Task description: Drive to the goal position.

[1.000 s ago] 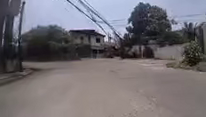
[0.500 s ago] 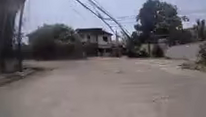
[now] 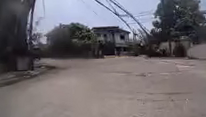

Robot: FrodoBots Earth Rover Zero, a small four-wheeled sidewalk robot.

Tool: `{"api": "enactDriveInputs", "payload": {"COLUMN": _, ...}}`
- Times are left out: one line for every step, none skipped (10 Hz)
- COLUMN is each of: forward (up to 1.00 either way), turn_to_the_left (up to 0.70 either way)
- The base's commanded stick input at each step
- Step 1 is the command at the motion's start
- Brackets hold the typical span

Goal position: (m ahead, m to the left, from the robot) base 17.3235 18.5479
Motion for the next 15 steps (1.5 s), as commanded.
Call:
{"api": "enactDriveInputs", "payload": {"forward": 1.0, "turn_to_the_left": 0.0}}
{"api": "enactDriveInputs", "payload": {"forward": 1.0, "turn_to_the_left": 0.0}}
{"api": "enactDriveInputs", "payload": {"forward": 1.0, "turn_to_the_left": 0.0}}
{"api": "enactDriveInputs", "payload": {"forward": 1.0, "turn_to_the_left": 0.0}}
{"api": "enactDriveInputs", "payload": {"forward": 1.0, "turn_to_the_left": 0.0}}
{"api": "enactDriveInputs", "payload": {"forward": 1.0, "turn_to_the_left": 0.0}}
{"api": "enactDriveInputs", "payload": {"forward": 1.0, "turn_to_the_left": 0.0}}
{"api": "enactDriveInputs", "payload": {"forward": 1.0, "turn_to_the_left": 0.0}}
{"api": "enactDriveInputs", "payload": {"forward": 1.0, "turn_to_the_left": 0.0}}
{"api": "enactDriveInputs", "payload": {"forward": 1.0, "turn_to_the_left": 0.0}}
{"api": "enactDriveInputs", "payload": {"forward": 1.0, "turn_to_the_left": 0.0}}
{"api": "enactDriveInputs", "payload": {"forward": 1.0, "turn_to_the_left": 0.0}}
{"api": "enactDriveInputs", "payload": {"forward": 1.0, "turn_to_the_left": 0.0}}
{"api": "enactDriveInputs", "payload": {"forward": 1.0, "turn_to_the_left": 0.0}}
{"api": "enactDriveInputs", "payload": {"forward": 1.0, "turn_to_the_left": 0.0}}
